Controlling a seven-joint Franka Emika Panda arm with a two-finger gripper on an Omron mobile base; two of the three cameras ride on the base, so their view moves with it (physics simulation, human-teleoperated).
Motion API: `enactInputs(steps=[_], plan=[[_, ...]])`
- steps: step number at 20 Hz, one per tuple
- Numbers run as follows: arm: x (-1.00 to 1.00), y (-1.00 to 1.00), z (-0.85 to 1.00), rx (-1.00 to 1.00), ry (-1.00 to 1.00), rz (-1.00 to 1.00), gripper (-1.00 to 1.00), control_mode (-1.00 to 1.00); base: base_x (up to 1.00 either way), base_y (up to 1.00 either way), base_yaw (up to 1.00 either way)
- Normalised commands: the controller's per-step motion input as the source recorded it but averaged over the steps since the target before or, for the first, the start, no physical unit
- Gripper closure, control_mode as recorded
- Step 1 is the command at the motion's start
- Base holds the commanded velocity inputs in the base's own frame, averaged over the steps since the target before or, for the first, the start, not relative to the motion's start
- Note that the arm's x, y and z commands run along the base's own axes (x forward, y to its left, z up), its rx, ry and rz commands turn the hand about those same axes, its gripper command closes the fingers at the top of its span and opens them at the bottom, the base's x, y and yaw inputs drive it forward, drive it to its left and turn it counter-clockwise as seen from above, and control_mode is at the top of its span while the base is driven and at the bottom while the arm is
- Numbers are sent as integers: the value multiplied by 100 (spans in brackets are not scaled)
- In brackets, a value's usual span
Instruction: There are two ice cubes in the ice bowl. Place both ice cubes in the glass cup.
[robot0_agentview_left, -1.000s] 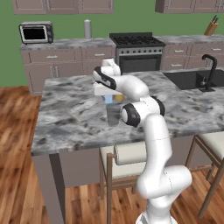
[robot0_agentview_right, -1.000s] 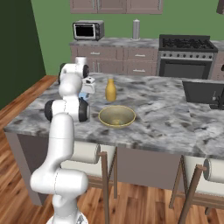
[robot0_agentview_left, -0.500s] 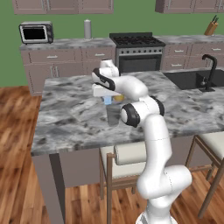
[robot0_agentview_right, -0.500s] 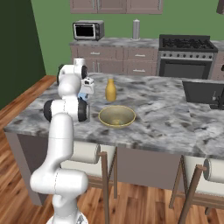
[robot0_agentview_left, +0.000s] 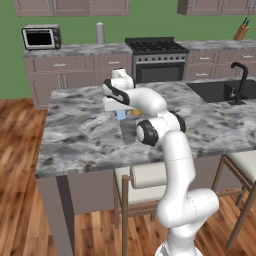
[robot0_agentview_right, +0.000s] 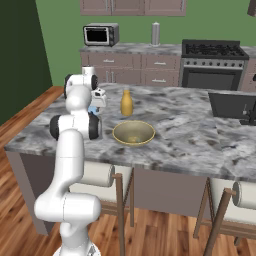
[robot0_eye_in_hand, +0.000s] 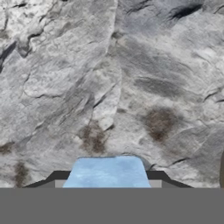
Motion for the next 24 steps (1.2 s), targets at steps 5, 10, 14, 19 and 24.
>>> enactInputs(steps=[5,10,14,19,24], plan=[[-8,0,-14,0,0,0,100,-100,0,0,0],[-34,-3,0,0,-2,0,100,-100,0,0,0],[-2,-5,-3,0,0,0,100,-100,0,0,0],[-6,-7,-23,0,0,0,100,-100,0,0,0],[-3,-5,-22,0,0,0,100,-100,0,0,0]])
